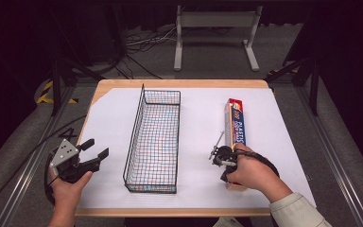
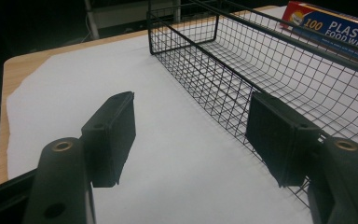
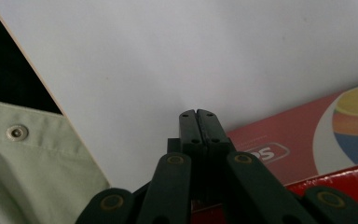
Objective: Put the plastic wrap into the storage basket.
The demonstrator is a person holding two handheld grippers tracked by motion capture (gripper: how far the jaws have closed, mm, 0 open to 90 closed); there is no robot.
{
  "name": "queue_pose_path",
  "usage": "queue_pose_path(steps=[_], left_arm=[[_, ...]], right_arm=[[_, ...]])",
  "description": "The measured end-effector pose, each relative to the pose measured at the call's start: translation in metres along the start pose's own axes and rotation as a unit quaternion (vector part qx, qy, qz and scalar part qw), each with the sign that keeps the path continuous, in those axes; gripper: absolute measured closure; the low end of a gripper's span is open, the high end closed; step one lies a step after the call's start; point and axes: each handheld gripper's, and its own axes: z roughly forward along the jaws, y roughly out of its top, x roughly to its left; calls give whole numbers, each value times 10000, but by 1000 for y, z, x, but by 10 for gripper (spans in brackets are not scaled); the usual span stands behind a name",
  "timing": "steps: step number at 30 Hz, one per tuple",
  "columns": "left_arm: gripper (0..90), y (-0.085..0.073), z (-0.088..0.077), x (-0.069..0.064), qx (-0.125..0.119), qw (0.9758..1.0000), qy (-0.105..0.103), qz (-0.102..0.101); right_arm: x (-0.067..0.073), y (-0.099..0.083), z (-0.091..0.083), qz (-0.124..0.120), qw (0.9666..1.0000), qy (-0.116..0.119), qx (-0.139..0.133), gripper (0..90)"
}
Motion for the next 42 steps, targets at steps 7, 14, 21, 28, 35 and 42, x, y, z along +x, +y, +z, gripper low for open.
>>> queue_pose_path(steps=[7, 14, 21, 28, 35, 42], left_arm=[[332, 1, 2, -1, 17, 10000, -15, 15], [333, 1, 3, -1, 11, 10000, -18, 11], [332, 1, 4, -1, 6, 10000, -16, 9], [331, 2, 3, -1, -28, 10000, -14, 17], [330, 3, -1, 0, -117, 9999, -10, -70], [329, 4, -4, 2, -193, 9997, -12, -118]], right_arm=[[-7, -17, -3, 196, 9997, -31, 106, 900], [-6, -19, -2, 258, 9996, 72, -73, 835], [-6, -23, -7, 391, 9963, 203, -744, 712], [-11, -36, -21, 383, 9805, 90, -1927, 638], [-17, -51, -38, 483, 9493, -114, -3104, 577], [-29, -70, -52, 583, 9009, -590, -4261, 495]])
